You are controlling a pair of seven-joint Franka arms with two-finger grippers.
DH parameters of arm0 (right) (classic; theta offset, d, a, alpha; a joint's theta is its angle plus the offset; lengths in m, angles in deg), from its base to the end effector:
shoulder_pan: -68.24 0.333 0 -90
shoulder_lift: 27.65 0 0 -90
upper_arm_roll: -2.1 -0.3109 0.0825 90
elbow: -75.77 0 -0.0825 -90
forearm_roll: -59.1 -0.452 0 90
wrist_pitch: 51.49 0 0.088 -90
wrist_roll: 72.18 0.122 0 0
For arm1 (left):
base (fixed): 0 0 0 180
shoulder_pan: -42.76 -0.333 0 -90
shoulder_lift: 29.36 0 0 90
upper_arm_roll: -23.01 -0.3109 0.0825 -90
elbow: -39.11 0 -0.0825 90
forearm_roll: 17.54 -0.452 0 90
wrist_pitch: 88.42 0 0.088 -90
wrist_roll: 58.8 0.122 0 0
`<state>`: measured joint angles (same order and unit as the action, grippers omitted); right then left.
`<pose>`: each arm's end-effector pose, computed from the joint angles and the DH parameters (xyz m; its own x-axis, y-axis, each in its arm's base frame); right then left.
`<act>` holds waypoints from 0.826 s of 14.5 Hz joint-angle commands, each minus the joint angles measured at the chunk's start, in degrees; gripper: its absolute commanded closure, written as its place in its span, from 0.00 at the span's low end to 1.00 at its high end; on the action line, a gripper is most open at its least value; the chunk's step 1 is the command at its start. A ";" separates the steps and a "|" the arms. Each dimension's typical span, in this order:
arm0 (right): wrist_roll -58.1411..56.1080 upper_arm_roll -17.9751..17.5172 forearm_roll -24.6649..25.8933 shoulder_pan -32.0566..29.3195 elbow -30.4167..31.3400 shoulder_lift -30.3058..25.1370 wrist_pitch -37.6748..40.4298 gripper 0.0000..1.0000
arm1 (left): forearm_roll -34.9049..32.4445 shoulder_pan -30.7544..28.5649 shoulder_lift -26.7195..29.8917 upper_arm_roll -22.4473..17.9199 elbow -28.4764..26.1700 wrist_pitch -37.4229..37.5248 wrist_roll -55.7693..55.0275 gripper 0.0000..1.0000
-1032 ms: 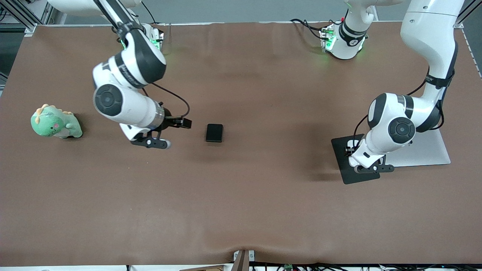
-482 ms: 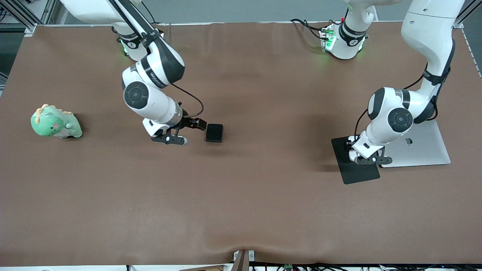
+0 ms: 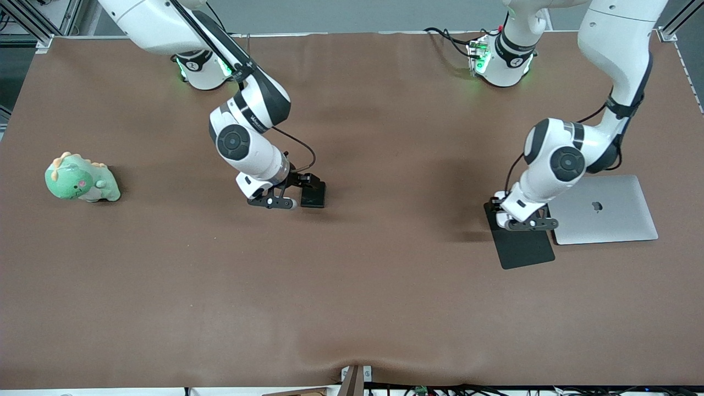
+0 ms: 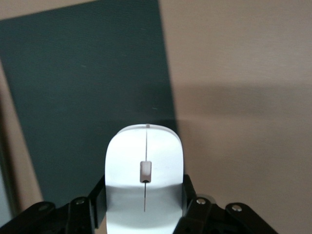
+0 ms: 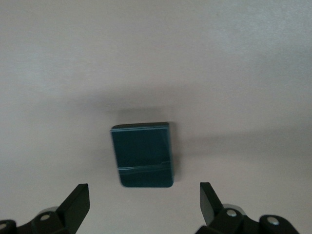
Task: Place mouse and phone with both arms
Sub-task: 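Lower the mouse onto the pad while the right gripper grasps the phone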
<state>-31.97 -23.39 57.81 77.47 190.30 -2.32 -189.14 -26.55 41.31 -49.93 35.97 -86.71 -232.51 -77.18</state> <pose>0.5343 0.3735 0.1885 0.9816 -0.1388 -0.1311 -0.1580 -0.9760 -0.1497 0.5770 -0.1242 0.1444 0.9997 0.0042 -0.0228 0.0037 -0.9998 -0.0178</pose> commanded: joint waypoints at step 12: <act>20.52 -0.70 21.76 3.78 -5.63 12.54 -5.27 0.00 | -1.27 -0.39 2.03 7.87 -5.84 -3.48 -17.55 1.00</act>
<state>-15.43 -23.72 75.92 80.54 187.11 8.05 -194.69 -26.55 41.35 -49.73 42.71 -90.69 -234.76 -91.31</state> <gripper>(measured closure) 0.000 0.392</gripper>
